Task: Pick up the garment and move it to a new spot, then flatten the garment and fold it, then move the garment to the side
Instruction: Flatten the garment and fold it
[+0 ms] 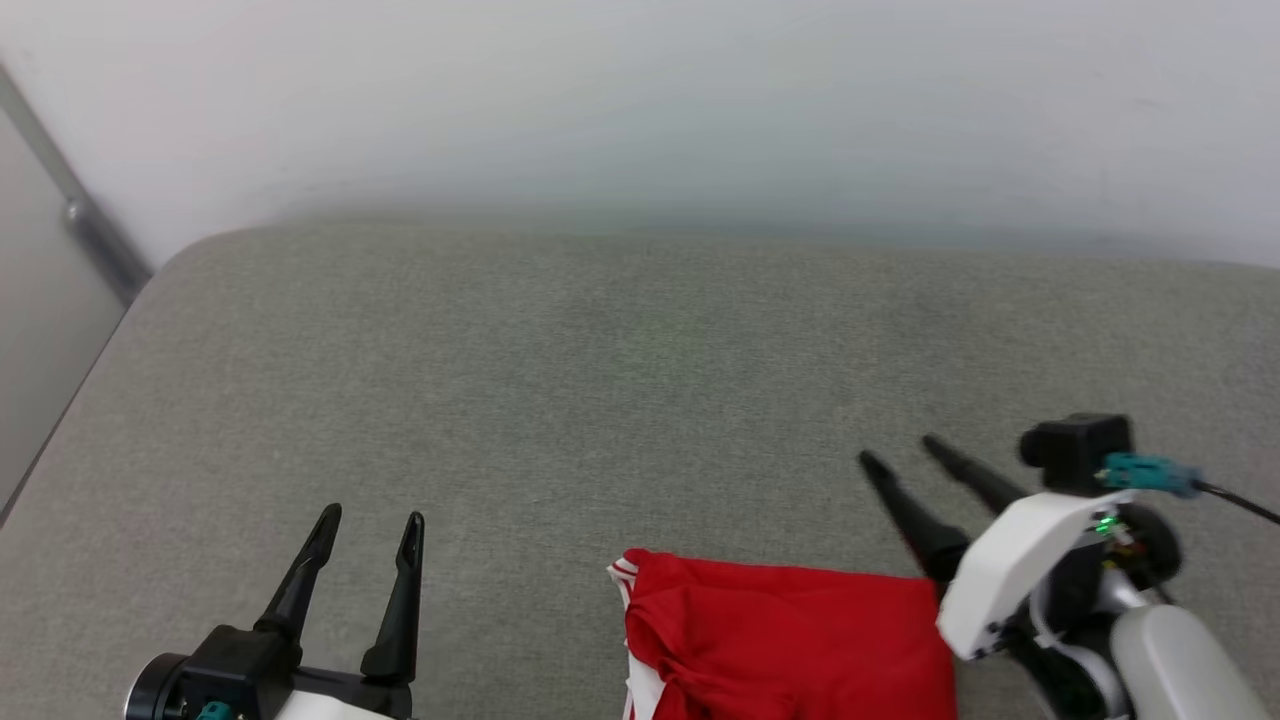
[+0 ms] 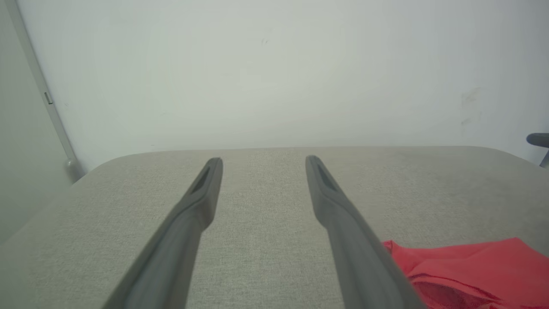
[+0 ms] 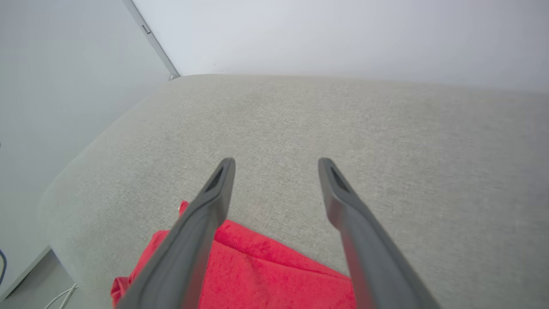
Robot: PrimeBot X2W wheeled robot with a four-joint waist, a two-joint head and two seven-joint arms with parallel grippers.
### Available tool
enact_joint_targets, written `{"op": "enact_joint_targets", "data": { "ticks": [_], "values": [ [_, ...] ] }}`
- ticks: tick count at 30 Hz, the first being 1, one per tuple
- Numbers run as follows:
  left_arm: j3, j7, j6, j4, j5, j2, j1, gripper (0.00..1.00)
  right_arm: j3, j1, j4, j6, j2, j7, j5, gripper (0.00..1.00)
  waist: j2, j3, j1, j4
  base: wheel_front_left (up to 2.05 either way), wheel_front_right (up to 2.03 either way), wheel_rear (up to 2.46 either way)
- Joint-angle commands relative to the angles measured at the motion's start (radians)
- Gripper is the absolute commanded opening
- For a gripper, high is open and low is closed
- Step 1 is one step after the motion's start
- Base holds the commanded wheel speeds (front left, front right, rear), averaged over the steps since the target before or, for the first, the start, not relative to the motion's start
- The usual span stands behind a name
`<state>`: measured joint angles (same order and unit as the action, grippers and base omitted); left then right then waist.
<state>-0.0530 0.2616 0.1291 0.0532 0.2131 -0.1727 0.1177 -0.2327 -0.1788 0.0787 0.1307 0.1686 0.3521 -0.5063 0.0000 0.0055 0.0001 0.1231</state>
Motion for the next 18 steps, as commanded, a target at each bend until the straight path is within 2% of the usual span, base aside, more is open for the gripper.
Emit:
{"op": "enact_joint_targets", "data": {
  "ticks": [1,5,9,13,18],
  "values": [
    [0.003,0.004,0.001,0.002,0.001,0.007,-0.012,1.0,0.027,-0.014,-0.02,0.0,0.032,-0.045,0.052,1.0,0.0,0.001,-0.0001,-0.022,0.0,0.0,0.0],
    [0.008,0.003,0.001,0.003,0.002,0.016,-0.013,1.0,0.083,-0.008,-0.046,0.0,0.114,-0.15,0.198,1.0,0.0,0.005,-0.0001,-0.053,0.0,0.0,0.0],
    [0.006,0.003,0.001,0.002,-0.002,0.026,-0.008,1.0,0.165,0.045,-0.067,0.0,0.14,-0.264,0.268,1.0,0.0,0.009,-0.0001,-0.071,0.0,0.0,0.0],
    [0.007,0.003,0.001,0.005,0.007,0.038,0.001,1.0,0.232,0.108,-0.102,0.0,0.115,-0.366,0.283,1.0,0.0,0.012,-0.0001,-0.079,0.0,0.0,0.0],
    [0.015,0.003,0.001,0.017,0.015,0.048,0.026,1.0,0.253,0.175,-0.143,0.0,0.081,-0.449,0.3,1.0,0.0,0.011,-0.0001,-0.082,0.0,0.0,0.0]
  ]
}}
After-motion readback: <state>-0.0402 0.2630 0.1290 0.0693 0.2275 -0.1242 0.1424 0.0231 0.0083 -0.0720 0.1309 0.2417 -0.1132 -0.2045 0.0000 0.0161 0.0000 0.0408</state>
